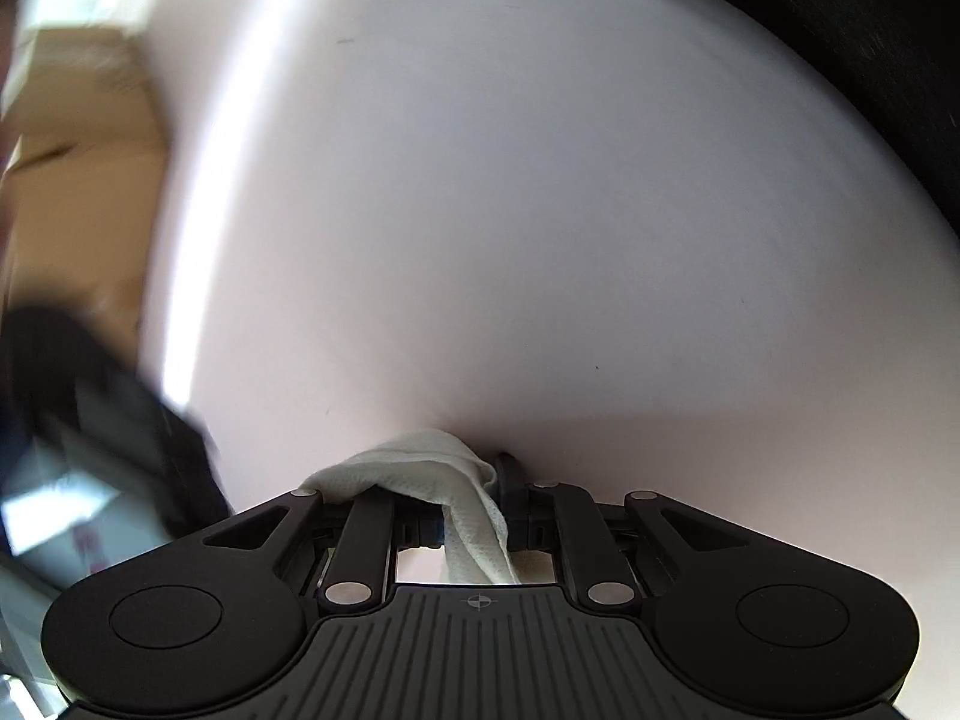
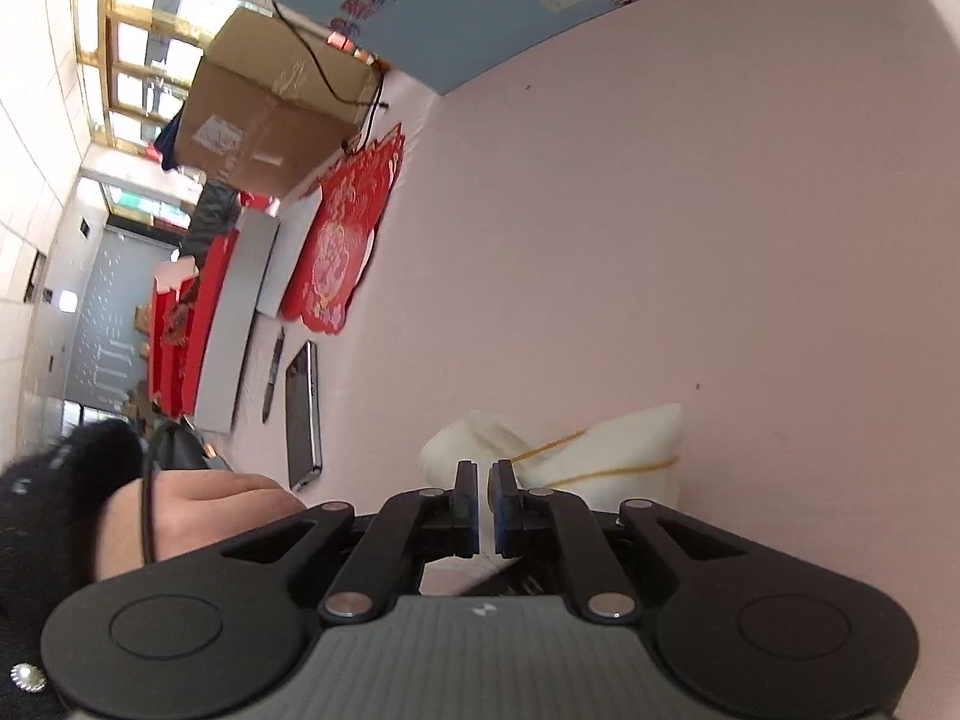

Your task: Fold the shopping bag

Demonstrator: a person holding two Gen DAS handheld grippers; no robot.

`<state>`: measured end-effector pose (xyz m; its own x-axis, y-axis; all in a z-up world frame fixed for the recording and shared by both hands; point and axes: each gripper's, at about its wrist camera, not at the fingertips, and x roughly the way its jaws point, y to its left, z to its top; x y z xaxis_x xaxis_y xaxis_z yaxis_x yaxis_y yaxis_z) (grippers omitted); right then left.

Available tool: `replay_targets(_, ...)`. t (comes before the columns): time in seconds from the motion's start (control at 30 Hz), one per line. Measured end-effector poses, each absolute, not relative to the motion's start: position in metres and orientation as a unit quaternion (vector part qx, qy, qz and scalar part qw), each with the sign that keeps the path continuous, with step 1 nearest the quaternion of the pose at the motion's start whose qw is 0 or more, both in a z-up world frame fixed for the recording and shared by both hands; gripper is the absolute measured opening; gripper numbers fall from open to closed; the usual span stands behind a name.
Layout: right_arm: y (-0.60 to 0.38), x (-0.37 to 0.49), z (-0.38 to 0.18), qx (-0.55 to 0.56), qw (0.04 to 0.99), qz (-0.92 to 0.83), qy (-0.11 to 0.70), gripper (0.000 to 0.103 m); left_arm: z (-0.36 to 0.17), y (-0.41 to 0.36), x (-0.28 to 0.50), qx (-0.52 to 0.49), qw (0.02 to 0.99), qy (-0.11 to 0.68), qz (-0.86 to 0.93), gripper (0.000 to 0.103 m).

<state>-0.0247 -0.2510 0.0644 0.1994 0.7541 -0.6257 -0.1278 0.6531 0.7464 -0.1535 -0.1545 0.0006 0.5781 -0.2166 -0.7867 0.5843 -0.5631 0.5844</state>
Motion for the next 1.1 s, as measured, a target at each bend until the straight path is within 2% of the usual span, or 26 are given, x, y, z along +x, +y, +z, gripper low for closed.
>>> replay_targets(0.1, -0.277, -0.039, 0.061, 0.297, 0.729, 0.272, 0.553, 0.003, 0.017, -0.144, -0.135, 0.679, 0.548, 0.159, -0.462, 0.011)
replay_targets(0.17, -0.288, -0.051, 0.054, 0.290, 0.733, 0.255, 0.560, 0.003, 0.030, -0.141, -0.120, 0.620, 0.596, 0.199, -0.471, 0.015)
replay_targets(0.3, -0.306, -0.066, 0.043, 0.346, 0.735, 0.240, 0.532, 0.002, 0.055, -0.137, -0.086, 0.471, 0.673, 0.301, -0.484, 0.028)
replay_targets(0.33, -0.310, -0.069, 0.041, 0.356, 0.739, 0.234, 0.522, 0.002, 0.059, -0.137, -0.081, 0.445, 0.680, 0.318, -0.488, 0.037)
replay_targets(0.37, -0.311, -0.071, 0.040, 0.361, 0.744, 0.229, 0.514, 0.002, 0.059, -0.129, -0.084, 0.429, 0.685, 0.328, -0.489, 0.053)
replay_targets(0.43, -0.310, -0.078, 0.036, 0.366, 0.751, 0.223, 0.502, 0.002, 0.060, -0.125, -0.088, 0.392, 0.698, 0.341, -0.493, 0.067)
replay_targets(0.47, -0.308, -0.081, 0.033, 0.367, 0.753, 0.222, 0.499, 0.002, 0.061, -0.122, -0.093, 0.373, 0.704, 0.343, -0.497, 0.068)
replay_targets(0.63, -0.312, -0.091, 0.018, 0.407, 0.753, 0.215, 0.469, 0.003, 0.050, -0.131, -0.093, 0.339, 0.723, 0.349, -0.490, 0.068)
replay_targets(0.87, -0.313, -0.113, 0.038, 0.411, 0.796, 0.190, 0.402, 0.020, 0.035, -0.142, -0.022, 0.261, 0.732, 0.411, -0.477, 0.023)
replay_targets(0.93, -0.325, -0.129, 0.045, 0.395, 0.822, 0.147, 0.384, 0.036, 0.039, -0.144, -0.021, 0.250, 0.735, 0.409, -0.480, 0.021)
replay_targets(1.1, -0.368, -0.175, 0.053, 0.359, 0.858, -0.005, 0.366, 0.038, 0.042, -0.160, -0.027, 0.248, 0.734, 0.396, -0.493, 0.021)
